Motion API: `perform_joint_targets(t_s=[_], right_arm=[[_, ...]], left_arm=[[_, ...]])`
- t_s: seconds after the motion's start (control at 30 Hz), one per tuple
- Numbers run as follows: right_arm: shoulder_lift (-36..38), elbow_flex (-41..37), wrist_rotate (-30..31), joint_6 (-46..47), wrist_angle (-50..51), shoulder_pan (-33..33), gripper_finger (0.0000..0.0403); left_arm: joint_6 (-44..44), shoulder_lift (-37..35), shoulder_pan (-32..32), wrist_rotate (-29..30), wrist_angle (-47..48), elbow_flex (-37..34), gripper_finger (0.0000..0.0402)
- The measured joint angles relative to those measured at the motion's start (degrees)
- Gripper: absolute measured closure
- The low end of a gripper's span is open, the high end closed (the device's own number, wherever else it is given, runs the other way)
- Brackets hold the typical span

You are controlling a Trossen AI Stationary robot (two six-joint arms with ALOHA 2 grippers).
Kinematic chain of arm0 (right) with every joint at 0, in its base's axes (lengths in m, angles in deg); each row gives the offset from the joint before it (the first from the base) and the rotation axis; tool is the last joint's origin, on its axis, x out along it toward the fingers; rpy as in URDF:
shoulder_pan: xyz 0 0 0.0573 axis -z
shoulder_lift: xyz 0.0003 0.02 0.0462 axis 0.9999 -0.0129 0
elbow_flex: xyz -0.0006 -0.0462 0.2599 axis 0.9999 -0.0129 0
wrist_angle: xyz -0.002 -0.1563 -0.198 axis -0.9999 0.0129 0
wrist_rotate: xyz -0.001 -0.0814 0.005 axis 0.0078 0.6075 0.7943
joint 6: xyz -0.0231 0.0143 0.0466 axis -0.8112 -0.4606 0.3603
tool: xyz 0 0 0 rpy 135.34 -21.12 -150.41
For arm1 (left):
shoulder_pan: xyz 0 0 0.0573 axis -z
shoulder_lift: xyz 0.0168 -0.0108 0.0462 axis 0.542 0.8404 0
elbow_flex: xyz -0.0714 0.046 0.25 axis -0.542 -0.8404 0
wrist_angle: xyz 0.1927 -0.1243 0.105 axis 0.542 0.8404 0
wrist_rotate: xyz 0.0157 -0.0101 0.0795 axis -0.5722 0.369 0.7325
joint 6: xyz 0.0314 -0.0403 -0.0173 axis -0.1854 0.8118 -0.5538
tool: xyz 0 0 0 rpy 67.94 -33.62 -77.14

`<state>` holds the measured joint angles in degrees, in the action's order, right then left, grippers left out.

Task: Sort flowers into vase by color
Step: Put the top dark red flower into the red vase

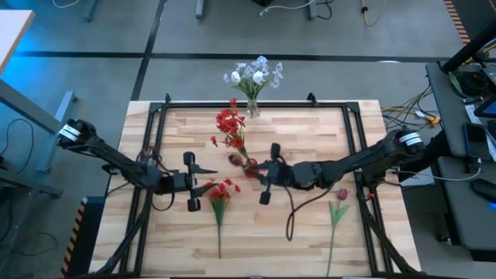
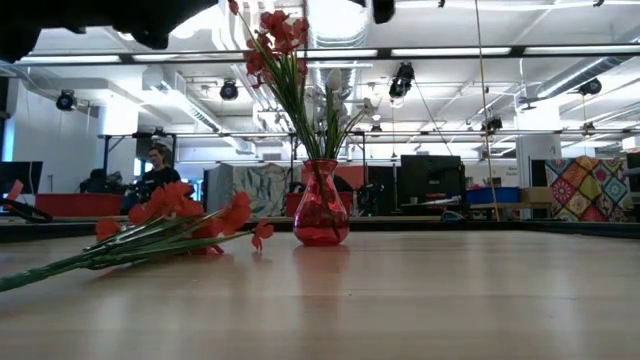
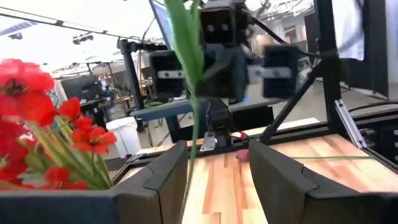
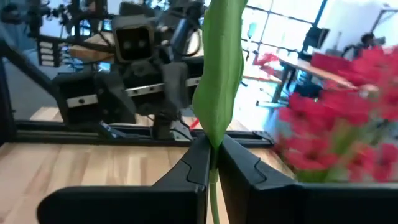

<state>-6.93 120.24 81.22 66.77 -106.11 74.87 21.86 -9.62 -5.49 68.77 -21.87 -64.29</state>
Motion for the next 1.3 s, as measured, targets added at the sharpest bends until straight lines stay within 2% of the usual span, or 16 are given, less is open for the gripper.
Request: perform_joint_targets(t_s=[0.33,0.63,1.0,1.13,1.3], right_arm=[[10.1,-3.4,0.0,7.3,7.8,3.8,0.0385],[8.8,-4.2,-5.3,14.0,8.3,8.5,0.0385],[7.4,-4.2,-5.1,16.3,9.2,9.6,0.0383],[5.8,-4.3,-5.0,16.4,9.5,10.5,0.0358],[4.2,-4.3,-5.0,16.5,10.3,12.1,0.0296]], left_arm=[[0.6,-2.9,0.0,-0.1,-0.1,-1.9,0.0265],[0.7,-2.7,0.0,0.5,0.0,-1.9,0.0274],[0.7,-2.7,-0.1,0.8,0.0,-2.0,0.0274],[0.7,-2.7,0.0,0.8,0.3,-2.0,0.0274],[0.8,-2.6,0.0,0.8,1.5,-2.0,0.0274]])
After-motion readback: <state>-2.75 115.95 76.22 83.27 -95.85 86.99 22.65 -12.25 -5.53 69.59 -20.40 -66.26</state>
